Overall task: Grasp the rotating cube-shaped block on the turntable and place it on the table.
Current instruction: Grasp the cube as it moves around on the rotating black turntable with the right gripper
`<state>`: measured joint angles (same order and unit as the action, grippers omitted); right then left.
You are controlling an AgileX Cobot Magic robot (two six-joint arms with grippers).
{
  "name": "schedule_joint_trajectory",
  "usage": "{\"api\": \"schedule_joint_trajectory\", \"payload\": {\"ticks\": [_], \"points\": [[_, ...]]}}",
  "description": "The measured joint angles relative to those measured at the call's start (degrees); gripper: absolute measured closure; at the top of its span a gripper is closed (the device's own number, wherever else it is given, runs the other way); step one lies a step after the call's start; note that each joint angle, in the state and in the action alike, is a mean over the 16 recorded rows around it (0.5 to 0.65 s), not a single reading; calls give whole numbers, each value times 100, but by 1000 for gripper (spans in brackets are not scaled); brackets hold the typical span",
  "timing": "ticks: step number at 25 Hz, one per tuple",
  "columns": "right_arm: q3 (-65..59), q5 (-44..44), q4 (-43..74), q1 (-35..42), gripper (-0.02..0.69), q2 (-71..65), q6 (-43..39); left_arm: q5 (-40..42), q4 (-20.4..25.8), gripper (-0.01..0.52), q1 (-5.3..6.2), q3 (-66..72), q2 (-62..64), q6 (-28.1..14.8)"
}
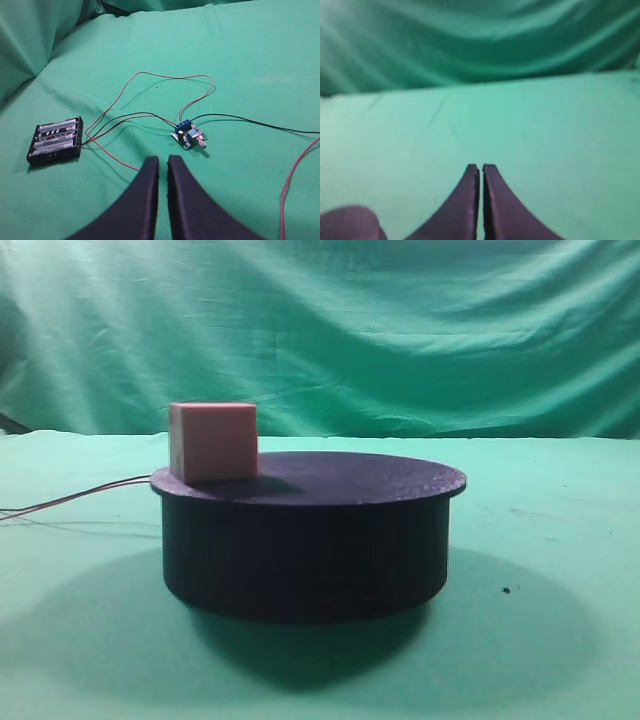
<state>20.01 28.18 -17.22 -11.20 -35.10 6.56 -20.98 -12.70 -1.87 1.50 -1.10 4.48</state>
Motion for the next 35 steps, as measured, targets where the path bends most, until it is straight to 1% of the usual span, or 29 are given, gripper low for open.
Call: {"api": "schedule_joint_trajectory", "payload": {"ticks": [6, 11, 14, 16, 18, 21, 26, 29, 31, 32, 35], "points": [[451, 165, -100, -761, 665, -1535, 229, 0, 0, 514, 0, 0, 0, 0], [1100, 377, 129, -1548, 662, -2727, 47, 0, 0, 514, 0, 0, 0, 0], [1561, 493, 332, -1991, 635, -3334, -182, 0, 0, 514, 0, 0, 0, 0], [1844, 556, 464, -2209, 595, -3638, -351, 0, 0, 514, 0, 0, 0, 0], [2105, 630, 557, -2364, 532, -3886, -509, 0, 0, 514, 0, 0, 0, 0], [2424, 745, 560, -2494, 413, -4142, -647, 0, 0, 514, 0, 0, 0, 0], [2757, 866, 331, -2601, 211, -4401, -602, 0, 0, 514, 0, 0, 0, 0], [2872, 931, 155, -2632, 107, -4541, -563, 0, 0, 514, 0, 0, 0, 0], [2935, 973, 36, -2638, 56, -4645, -550, 0, 0, 514, 0, 0, 0, 0], [2966, 993, -19, -2639, 42, -4705, -545, 0, 0, 514, 0, 0, 0, 0], [3053, 1053, -132, -2639, 48, -4917, -522, 0, 0, 514, 0, 0, 0, 0]]}}
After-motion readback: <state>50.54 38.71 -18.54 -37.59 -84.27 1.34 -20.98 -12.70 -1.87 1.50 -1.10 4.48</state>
